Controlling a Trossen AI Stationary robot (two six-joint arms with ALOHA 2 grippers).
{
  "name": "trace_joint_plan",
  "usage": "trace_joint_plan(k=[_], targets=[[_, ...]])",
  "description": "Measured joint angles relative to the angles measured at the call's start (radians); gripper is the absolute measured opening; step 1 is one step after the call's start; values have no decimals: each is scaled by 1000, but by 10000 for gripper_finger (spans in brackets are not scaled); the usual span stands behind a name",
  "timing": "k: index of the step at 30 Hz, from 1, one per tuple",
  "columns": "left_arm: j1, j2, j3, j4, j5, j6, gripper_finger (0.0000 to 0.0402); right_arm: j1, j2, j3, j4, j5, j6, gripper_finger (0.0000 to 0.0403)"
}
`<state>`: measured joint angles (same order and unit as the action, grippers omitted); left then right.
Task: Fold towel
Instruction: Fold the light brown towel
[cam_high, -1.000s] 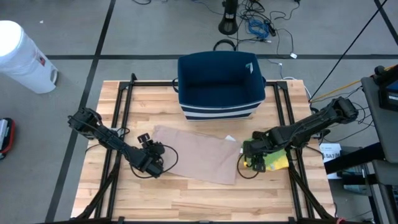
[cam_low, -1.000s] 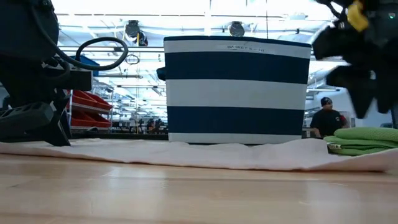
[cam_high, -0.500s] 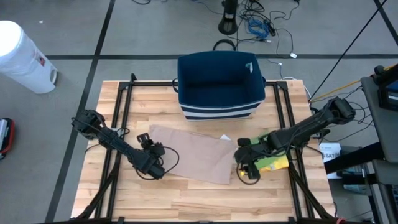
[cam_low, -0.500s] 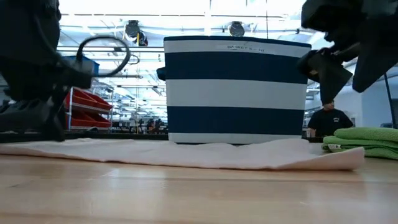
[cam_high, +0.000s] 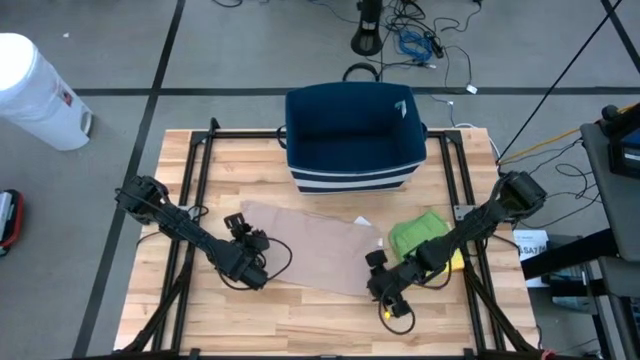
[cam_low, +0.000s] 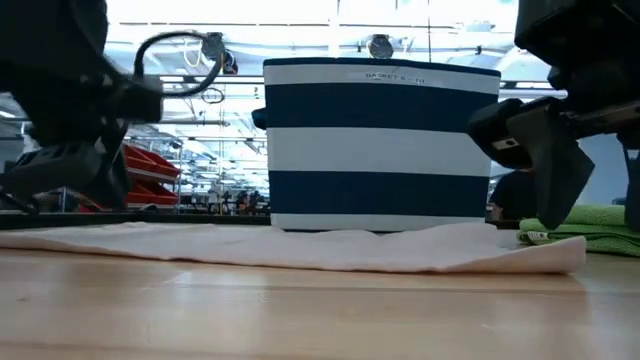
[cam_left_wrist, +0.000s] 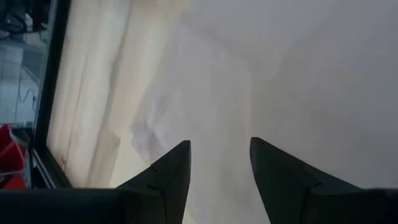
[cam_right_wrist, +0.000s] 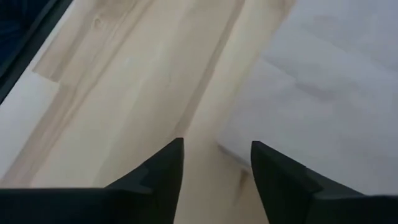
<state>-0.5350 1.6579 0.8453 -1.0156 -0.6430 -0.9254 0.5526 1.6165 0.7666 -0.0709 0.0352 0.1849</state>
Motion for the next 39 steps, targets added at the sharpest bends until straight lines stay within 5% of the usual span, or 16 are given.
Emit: trace_joint_plan(k=[17, 27, 39], targets=[[79, -2, 47, 442, -47, 404, 172, 48, 130, 3, 111, 189, -21, 126], [147, 20, 6, 651, 31, 515, 172, 71, 128, 54, 11, 237, -96, 7], [190, 132, 7, 753, 47, 569, 172, 51, 128, 264, -185, 338, -366, 1]])
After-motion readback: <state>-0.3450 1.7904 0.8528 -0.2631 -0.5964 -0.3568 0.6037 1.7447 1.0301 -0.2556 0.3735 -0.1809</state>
